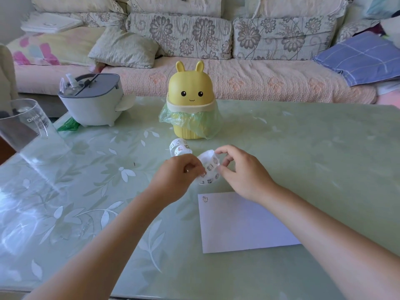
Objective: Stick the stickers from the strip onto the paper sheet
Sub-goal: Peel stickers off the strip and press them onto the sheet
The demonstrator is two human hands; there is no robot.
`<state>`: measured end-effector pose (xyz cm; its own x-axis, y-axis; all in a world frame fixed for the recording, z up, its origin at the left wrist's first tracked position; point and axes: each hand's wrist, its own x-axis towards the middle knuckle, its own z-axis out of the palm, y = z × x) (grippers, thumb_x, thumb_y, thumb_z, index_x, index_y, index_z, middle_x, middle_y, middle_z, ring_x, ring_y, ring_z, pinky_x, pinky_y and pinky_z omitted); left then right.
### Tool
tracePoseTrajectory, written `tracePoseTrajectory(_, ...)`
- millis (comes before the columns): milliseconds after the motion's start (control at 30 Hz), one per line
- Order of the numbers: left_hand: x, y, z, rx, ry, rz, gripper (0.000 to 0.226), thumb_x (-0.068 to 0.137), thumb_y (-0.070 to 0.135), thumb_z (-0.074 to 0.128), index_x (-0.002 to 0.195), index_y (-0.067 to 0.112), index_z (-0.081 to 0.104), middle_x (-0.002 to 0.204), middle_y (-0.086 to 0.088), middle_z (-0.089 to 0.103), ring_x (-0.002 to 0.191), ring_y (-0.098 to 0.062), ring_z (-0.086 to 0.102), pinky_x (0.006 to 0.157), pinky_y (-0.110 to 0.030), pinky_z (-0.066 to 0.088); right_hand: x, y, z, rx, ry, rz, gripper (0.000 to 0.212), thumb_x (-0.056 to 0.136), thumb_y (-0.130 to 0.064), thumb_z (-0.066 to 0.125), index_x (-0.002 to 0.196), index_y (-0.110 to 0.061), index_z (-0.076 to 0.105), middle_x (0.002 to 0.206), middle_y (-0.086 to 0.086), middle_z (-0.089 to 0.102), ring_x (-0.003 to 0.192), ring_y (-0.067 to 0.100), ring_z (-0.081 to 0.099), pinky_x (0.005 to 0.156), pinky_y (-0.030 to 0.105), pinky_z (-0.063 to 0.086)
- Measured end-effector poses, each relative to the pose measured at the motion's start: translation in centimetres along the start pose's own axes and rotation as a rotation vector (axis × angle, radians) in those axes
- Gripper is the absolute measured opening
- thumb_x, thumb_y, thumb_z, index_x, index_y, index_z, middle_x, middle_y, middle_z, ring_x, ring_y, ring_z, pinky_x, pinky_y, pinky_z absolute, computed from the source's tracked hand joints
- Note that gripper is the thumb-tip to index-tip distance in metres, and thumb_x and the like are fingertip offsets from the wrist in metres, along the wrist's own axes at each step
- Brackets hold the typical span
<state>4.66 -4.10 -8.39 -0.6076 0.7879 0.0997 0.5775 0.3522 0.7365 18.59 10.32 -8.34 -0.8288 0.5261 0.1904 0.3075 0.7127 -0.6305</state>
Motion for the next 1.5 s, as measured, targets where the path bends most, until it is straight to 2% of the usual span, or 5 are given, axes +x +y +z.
tracePoseTrajectory(200, -0.5, 1.1, 0.1, -0.483, 0.048, -0.232, 0.016, 0.094, 0.025, 0.063, 0.088, 0.012, 0.070, 0.071, 0.006, 0.066, 0.058, -0.004, 0.054, 0.050, -0.007, 0.038, -0.5, -2.6, 1.5, 0.477, 0.007, 0.203, 0.013, 0.095, -0.023, 0.065, 0.104, -0.029, 0.057, 0.085, -0.002, 0.073, 0.053, 0.017, 0.062, 0.050, 0.028, 0.048)
tracePoseTrajectory(367, -0.7, 1.6, -0.1, -0.630, -0.014, -0.273, 0.015, 0.095, 0.025, 0.063, 0.085, 0.016, 0.069, 0.074, 0.005, 0.069, 0.067, -0.009, 0.061, 0.054, -0.009, 0.042, -0.5, -3.3, 1.6, 0.645, 0.061, 0.272, 0.017, 0.090, -0.013, 0.073, 0.099, -0.019, 0.060, 0.082, 0.001, 0.075, 0.052, 0.018, 0.062, 0.051, 0.032, 0.046)
tracePoseTrajectory(667, -0.8, 2.1, -0.6, -0.568, -0.057, -0.351, 0.024, 0.094, 0.032, 0.057, 0.088, 0.016, 0.074, 0.082, 0.003, 0.072, 0.070, -0.013, 0.061, 0.066, -0.021, 0.043, -0.2, -1.8, 1.1, 0.299, 0.072, 0.076, 0.013, 0.084, -0.023, 0.080, 0.091, -0.034, 0.075, 0.077, -0.014, 0.072, 0.053, 0.002, 0.050, 0.061, 0.021, 0.044)
tracePoseTrajectory(967, -0.9, 2.5, -0.3, -0.534, -0.034, -0.435, 0.018, 0.089, 0.023, 0.063, 0.086, 0.011, 0.075, 0.074, 0.004, 0.071, 0.058, -0.012, 0.057, 0.045, -0.010, 0.038, -1.0, -2.1, 1.3, 0.100, 0.173, -0.049, 0.011, 0.083, -0.025, 0.081, 0.092, -0.031, 0.080, 0.057, -0.035, 0.056, 0.054, -0.005, 0.053, 0.052, 0.008, 0.032)
tracePoseTrajectory(1500, -0.6, 2.3, -0.1, -0.472, -0.010, -0.464, 0.023, 0.087, 0.024, 0.058, 0.083, 0.011, 0.076, 0.072, 0.007, 0.072, 0.060, -0.011, 0.055, 0.046, -0.013, 0.036, -1.0, -2.0, 2.1, -0.017, 0.255, -0.209, 0.018, 0.082, -0.017, 0.079, 0.093, -0.031, 0.080, 0.080, -0.018, 0.070, 0.063, -0.011, 0.052, 0.055, 0.011, 0.030)
